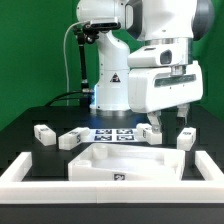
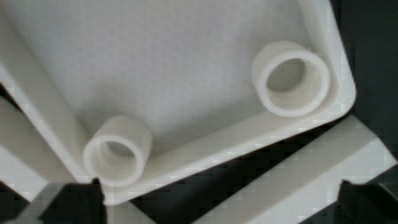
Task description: Assemble desk
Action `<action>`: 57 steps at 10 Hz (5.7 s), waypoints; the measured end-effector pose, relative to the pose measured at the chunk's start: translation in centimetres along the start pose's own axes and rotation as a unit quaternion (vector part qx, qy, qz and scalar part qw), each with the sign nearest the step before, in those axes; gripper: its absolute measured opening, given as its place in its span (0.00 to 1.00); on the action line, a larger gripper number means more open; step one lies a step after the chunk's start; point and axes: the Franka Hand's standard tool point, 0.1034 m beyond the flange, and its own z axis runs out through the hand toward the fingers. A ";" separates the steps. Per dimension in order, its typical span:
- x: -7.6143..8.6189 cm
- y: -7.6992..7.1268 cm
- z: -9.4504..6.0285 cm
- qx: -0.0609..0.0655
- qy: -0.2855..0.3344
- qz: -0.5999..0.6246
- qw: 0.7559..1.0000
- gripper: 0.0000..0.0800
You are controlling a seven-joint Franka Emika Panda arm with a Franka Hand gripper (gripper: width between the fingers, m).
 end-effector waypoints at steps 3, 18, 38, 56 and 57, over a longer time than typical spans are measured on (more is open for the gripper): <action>0.0 0.0 0.0 0.000 0.000 0.000 1.000 0.81; -10.2 -0.8 5.8 0.013 -0.018 -0.156 0.987 0.81; -9.8 -0.7 6.6 0.017 -0.017 -0.301 0.953 0.08; -6.7 -1.4 6.9 0.008 -0.012 -0.346 0.938 0.74; -6.7 -1.4 6.9 0.008 -0.012 -0.346 0.938 0.80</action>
Offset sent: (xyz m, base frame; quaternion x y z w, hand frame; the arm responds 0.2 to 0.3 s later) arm 0.0000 0.0000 0.0000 0.0000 0.0000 0.0000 1.0000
